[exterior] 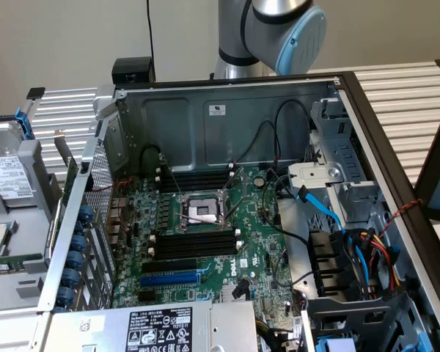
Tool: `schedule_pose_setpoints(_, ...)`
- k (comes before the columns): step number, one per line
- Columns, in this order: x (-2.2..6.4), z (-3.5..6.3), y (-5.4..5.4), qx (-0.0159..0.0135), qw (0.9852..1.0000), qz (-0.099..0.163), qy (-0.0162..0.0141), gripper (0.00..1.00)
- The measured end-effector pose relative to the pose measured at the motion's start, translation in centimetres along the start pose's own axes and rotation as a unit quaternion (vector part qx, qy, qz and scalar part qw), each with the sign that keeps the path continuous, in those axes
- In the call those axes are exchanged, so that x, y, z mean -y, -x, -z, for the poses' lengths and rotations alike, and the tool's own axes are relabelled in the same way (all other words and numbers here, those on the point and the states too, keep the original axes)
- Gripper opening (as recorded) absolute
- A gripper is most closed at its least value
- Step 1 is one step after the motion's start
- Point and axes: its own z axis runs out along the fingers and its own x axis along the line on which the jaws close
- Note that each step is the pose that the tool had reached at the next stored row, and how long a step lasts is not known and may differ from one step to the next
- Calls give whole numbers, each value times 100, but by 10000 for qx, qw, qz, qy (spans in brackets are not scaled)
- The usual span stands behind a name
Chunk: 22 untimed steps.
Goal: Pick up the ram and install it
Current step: 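Pick up the ram and move it above insertion slot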
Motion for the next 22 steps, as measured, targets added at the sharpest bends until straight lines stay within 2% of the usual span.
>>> schedule_pose_setpoints(6, 111, 23, 5, 1, 10000, -4, -1, 12)
schedule_pose_setpoints(22, 534, 59, 22, 1, 10000, -4, -1, 12)
